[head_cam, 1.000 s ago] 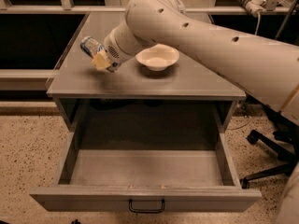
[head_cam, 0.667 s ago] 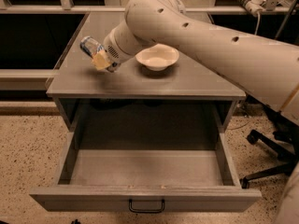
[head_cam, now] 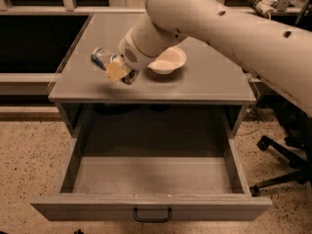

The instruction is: Place redbull can into top drawer

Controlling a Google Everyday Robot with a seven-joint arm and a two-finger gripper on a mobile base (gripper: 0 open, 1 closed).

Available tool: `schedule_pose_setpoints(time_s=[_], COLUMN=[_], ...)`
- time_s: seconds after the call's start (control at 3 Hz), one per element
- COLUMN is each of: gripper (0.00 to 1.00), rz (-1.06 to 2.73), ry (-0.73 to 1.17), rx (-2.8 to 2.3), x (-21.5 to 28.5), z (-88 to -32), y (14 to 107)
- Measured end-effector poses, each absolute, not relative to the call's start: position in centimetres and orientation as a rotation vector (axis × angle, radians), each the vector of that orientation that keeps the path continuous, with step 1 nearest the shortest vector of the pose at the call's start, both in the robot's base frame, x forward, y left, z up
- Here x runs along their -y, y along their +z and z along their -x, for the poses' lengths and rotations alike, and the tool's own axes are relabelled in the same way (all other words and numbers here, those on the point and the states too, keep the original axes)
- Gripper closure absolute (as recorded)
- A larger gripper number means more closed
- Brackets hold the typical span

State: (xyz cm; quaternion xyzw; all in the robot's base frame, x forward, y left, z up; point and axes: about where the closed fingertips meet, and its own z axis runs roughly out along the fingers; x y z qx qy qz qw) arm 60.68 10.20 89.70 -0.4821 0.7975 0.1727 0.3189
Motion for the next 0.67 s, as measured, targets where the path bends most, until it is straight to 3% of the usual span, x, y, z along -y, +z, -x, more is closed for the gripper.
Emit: schedule_pose_setpoints(time_s=[0.67], gripper=[1.00], rz=[1.152], ry=[0.323], rx=[-2.136], x=[-2.1], z=[-49.5], y=[93.0])
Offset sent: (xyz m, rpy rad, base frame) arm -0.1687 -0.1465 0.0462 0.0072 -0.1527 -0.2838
